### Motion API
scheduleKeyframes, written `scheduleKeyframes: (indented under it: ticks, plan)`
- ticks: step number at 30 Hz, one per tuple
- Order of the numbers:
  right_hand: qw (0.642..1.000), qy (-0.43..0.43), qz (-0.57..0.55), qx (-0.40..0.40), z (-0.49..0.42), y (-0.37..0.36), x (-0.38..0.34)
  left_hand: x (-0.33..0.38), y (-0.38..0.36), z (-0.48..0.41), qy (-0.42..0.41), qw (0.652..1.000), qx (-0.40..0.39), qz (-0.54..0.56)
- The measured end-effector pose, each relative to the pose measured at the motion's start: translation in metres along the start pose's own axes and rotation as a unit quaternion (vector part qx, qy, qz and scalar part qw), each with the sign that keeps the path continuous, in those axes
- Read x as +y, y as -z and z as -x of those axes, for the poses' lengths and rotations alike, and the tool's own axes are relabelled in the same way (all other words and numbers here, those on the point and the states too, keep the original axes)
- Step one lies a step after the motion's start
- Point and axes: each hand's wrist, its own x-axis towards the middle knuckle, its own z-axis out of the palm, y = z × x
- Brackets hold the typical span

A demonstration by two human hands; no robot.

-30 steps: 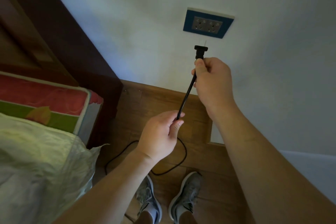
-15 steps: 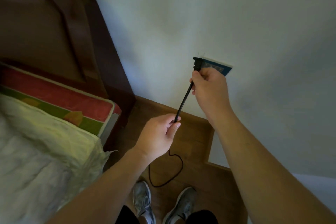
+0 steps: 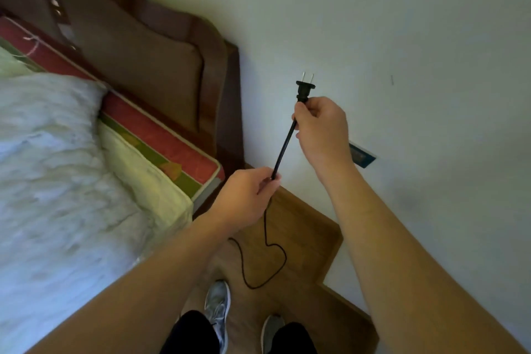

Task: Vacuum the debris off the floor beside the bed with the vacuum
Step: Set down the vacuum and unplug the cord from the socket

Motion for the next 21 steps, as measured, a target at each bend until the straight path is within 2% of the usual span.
scheduleKeyframes:
  ticks: [10,21]
  plan:
    - [0.979,0.106,0.005,-0.174,0.064,-0.044,-0.067,0.017,0.046,0.096,0.117,0.979,0.165,0.014]
    - [0.907,0.18,0.014,-0.38,0.214,-0.14,-0.101,-0.021,0.078,0.265,0.266,0.91,0.311,0.069]
